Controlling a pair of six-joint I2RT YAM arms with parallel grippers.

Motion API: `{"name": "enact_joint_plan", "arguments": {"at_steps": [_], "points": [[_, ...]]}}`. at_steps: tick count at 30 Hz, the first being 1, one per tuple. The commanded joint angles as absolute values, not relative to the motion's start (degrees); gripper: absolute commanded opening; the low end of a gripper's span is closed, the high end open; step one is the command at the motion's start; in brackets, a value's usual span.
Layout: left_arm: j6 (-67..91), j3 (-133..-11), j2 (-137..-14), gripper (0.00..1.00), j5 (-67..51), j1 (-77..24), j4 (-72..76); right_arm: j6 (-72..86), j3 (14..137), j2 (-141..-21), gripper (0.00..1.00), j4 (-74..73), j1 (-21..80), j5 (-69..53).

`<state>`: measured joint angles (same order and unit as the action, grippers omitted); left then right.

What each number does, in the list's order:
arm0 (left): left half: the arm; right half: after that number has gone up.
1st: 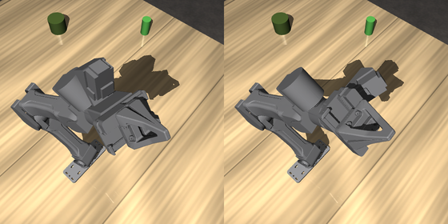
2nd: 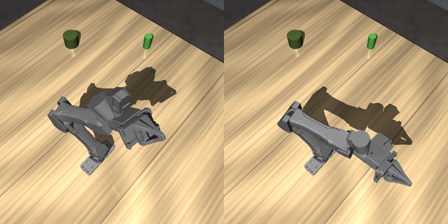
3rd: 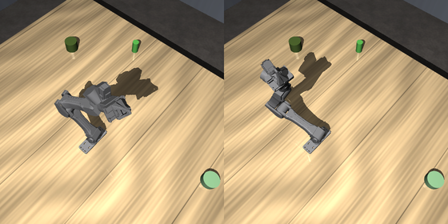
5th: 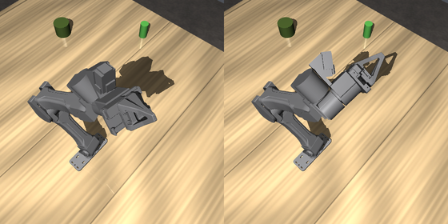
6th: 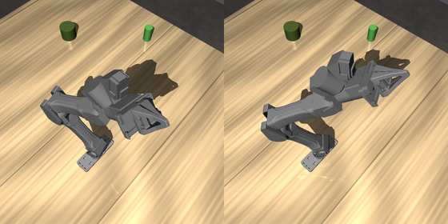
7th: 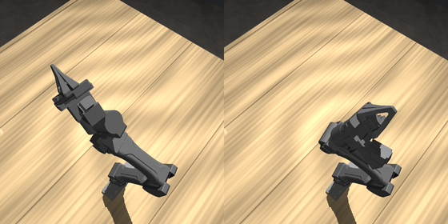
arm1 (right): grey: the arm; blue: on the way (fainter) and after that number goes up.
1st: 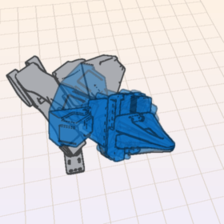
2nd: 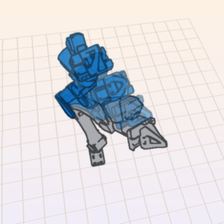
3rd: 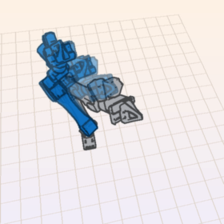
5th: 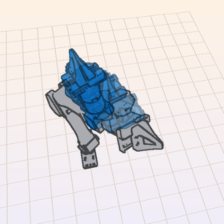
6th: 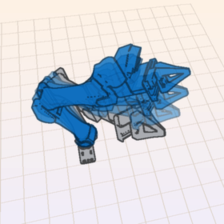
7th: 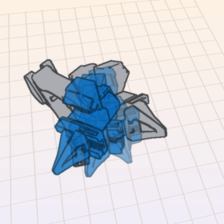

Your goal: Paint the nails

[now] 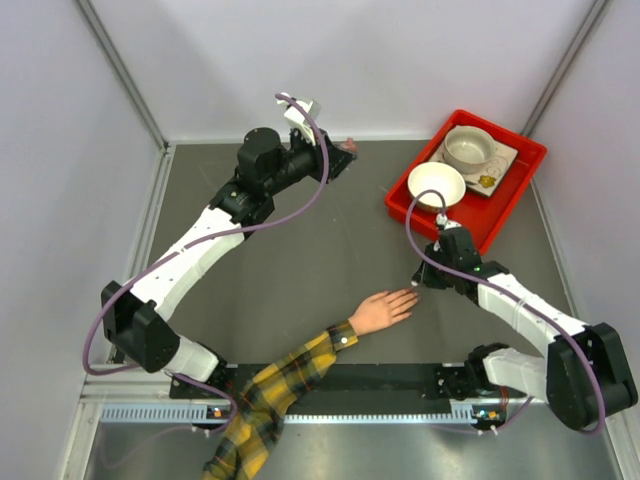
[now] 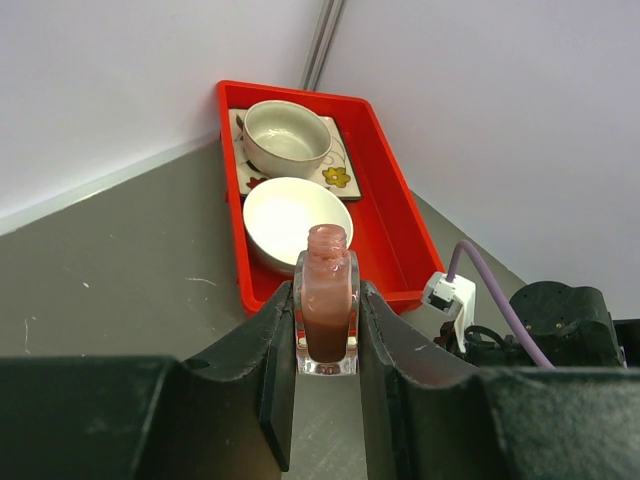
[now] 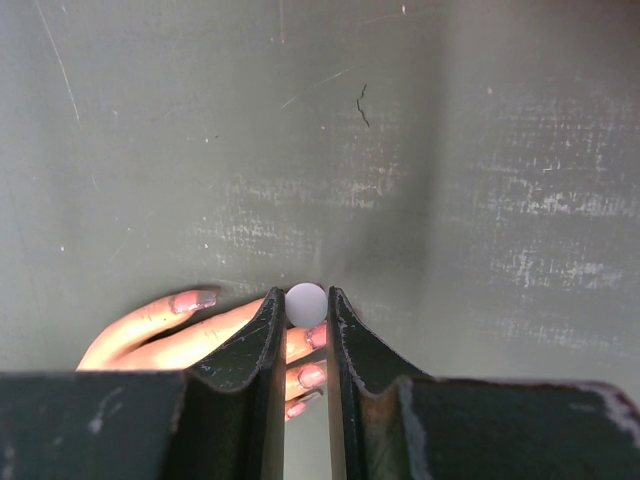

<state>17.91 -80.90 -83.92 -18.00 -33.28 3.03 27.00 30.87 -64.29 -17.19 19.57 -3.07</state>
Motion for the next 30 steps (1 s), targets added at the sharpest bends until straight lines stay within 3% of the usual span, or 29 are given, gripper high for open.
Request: {"name": "enact_joint_plan", "arguments": {"at_steps": [1, 30], "points": [[18.28, -83.85, -83.76, 0.00, -18.81, -32.87, 6.86, 26.28, 33.66, -64.69, 0.00, -16.26, 18.63, -2.73], [18.37, -84.20, -84.29, 0.00, -19.34, -32.52, 7.73, 26.37, 33.66, -65.57, 0.00, -16.70, 17.93, -2.28]]}}
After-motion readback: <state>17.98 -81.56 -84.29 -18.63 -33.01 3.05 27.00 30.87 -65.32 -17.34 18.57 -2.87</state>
